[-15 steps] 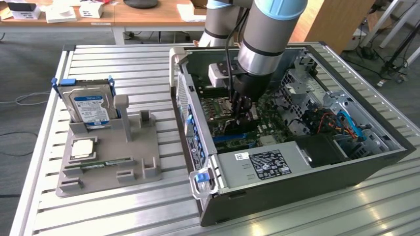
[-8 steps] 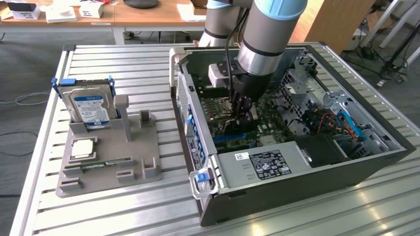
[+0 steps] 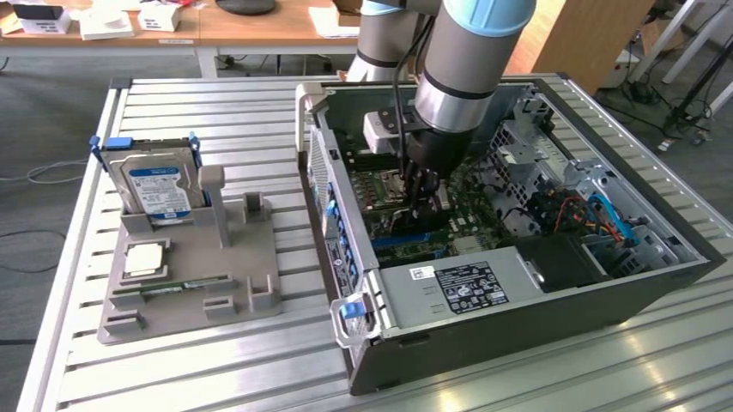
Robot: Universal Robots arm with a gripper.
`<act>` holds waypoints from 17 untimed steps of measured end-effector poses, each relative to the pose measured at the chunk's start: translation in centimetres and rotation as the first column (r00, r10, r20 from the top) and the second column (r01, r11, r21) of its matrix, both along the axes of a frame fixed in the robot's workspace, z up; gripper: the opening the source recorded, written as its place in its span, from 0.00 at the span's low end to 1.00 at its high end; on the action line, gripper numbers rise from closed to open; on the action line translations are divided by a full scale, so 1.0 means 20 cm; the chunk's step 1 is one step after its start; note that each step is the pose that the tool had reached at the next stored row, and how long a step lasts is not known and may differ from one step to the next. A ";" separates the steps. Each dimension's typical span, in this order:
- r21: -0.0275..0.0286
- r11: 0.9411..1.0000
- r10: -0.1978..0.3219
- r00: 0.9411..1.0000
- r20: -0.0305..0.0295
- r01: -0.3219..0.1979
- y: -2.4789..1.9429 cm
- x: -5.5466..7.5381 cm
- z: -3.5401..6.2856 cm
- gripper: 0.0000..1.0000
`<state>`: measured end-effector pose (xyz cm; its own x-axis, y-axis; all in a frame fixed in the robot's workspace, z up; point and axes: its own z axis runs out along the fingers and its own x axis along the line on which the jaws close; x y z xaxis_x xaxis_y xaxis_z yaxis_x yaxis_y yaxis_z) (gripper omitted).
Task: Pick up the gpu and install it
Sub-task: 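Insert the gpu into the slot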
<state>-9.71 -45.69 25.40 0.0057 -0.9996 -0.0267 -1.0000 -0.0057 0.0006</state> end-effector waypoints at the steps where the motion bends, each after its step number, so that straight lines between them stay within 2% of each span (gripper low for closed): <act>1: 0.000 1.000 -0.001 1.000 0.000 0.001 0.000 0.00 0.000 0.27; 17: 0.000 1.000 -0.001 1.000 0.000 0.001 -0.002 0.00 0.005 0.27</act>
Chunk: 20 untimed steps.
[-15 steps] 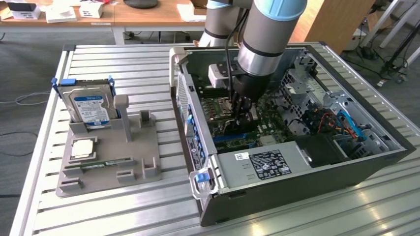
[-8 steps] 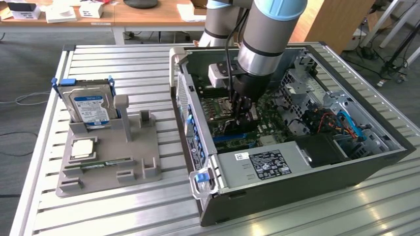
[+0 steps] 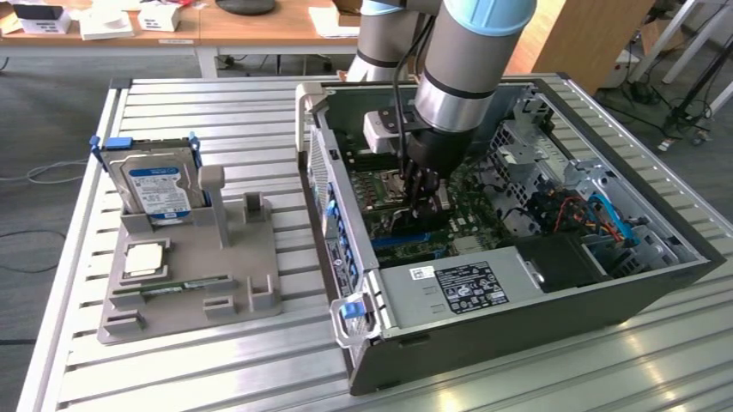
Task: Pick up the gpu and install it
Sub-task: 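Insert the gpu into the slot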
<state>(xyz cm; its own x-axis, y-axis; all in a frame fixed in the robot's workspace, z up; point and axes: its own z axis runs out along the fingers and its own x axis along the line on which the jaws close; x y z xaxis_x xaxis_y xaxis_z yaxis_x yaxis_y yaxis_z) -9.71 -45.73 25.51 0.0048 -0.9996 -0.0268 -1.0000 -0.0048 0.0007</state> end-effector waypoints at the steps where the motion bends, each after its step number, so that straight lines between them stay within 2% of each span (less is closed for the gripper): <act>1: 0.000 1.000 0.000 1.000 0.000 0.000 0.000 0.00 0.000 0.27; 8: 0.000 1.000 0.000 1.000 0.000 0.000 -0.010 0.00 0.000 0.27; 20: 0.000 1.000 0.000 1.000 0.000 0.000 -0.014 0.00 0.000 0.27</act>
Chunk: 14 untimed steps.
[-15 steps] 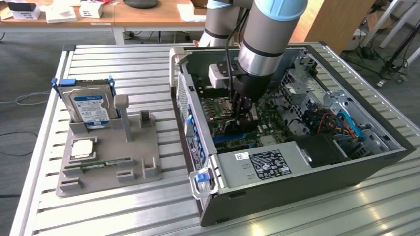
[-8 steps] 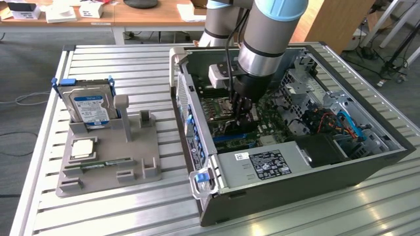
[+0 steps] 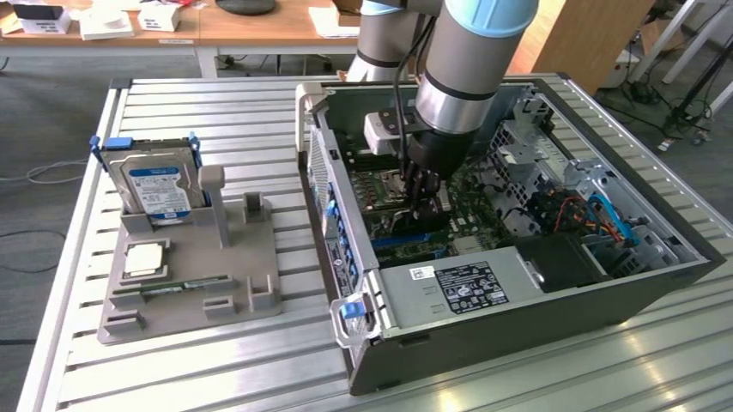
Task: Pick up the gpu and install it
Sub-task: 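Insert the gpu into the slot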
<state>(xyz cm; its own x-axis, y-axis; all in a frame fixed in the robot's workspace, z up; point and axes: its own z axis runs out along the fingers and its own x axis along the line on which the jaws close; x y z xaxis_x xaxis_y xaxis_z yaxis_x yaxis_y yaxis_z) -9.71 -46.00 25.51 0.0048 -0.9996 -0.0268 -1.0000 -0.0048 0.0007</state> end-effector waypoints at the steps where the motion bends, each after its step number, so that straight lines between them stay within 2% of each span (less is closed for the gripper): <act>1: 0.000 1.000 0.000 1.000 0.000 0.000 0.000 0.00 0.000 0.27; 14: 0.000 1.000 0.000 1.000 0.000 0.000 0.000 0.00 0.000 0.27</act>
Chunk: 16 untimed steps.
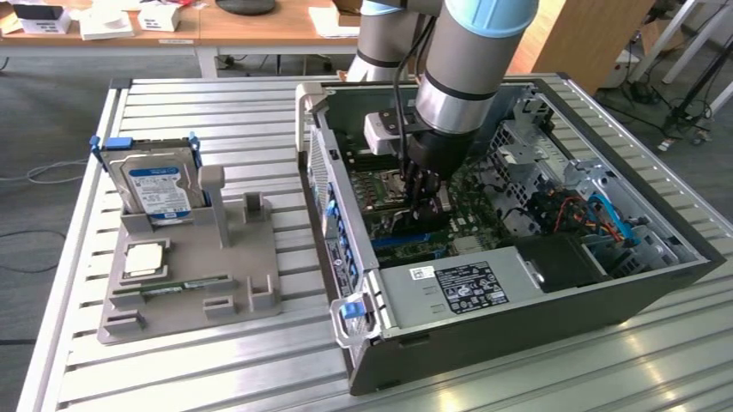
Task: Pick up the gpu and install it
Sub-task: 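Insert the gpu into the slot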
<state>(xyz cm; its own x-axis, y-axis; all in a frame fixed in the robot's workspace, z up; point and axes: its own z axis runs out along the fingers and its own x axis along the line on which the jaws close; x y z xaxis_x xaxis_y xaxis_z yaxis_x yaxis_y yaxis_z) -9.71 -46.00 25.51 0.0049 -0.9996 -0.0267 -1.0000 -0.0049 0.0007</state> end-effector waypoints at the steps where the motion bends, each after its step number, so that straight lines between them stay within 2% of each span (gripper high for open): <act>1: 0.000 1.000 0.000 1.000 0.000 0.000 0.000 0.00 0.000 0.27; 9: 0.000 1.000 0.000 1.000 0.000 0.000 0.000 0.00 0.000 0.27; 16: 0.000 1.000 0.000 1.000 0.000 0.000 0.000 0.00 0.020 0.27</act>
<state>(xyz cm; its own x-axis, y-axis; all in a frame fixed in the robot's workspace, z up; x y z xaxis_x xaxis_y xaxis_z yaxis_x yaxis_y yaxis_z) -9.71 -46.00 25.92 0.0048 -0.9996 -0.0269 -1.0000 -0.0048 0.0006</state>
